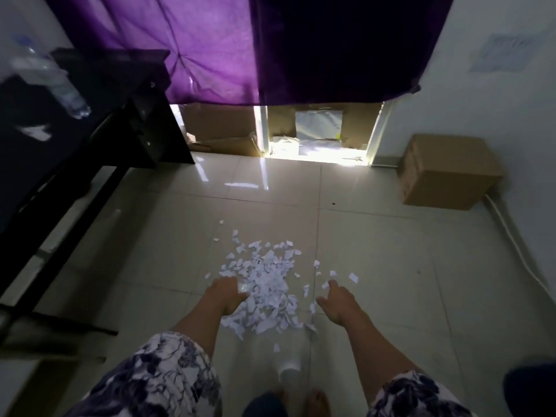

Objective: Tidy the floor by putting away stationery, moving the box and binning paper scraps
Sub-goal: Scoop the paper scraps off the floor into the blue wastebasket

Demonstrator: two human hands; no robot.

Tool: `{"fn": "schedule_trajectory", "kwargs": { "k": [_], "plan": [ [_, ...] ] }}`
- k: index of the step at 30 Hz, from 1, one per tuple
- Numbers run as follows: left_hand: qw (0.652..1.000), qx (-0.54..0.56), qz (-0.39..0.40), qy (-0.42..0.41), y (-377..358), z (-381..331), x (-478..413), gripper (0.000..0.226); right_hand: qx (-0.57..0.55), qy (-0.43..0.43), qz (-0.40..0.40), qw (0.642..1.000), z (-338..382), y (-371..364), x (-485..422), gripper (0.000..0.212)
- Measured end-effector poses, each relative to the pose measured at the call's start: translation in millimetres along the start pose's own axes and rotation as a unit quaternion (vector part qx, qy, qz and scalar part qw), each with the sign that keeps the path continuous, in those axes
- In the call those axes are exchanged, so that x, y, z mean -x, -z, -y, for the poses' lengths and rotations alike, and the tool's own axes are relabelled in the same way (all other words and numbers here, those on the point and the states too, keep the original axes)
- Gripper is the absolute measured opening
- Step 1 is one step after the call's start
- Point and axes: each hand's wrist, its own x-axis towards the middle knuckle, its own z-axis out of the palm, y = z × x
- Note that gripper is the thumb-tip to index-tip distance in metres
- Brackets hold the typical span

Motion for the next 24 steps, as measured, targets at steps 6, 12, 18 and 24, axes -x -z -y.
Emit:
{"fn": "schedule_trajectory", "kwargs": {
  "k": [6,12,18,24],
  "plan": [
    [1.0,0.008,0.003,-0.01,-35,15,-35,0.069,0.042,0.028,-0.016,0.999,-1,-29,-38,0.06],
    [1.0,-0.015,0.006,-0.022,-107,51,-140,0.06,-0.007,-0.011,-0.028,1.0,-15,-106,-138,0.058],
    [0.999,-0.046,0.001,-0.026,-227,92,-315,0.053,-0.021,0.016,-0.014,1.0,-33,-259,-292,0.052],
    [0.999,-0.012,-0.034,-0.031,-315,101,-436,0.069,-0.03,0.022,-0.026,0.999,-60,-391,-392,0.069]
  ]
}}
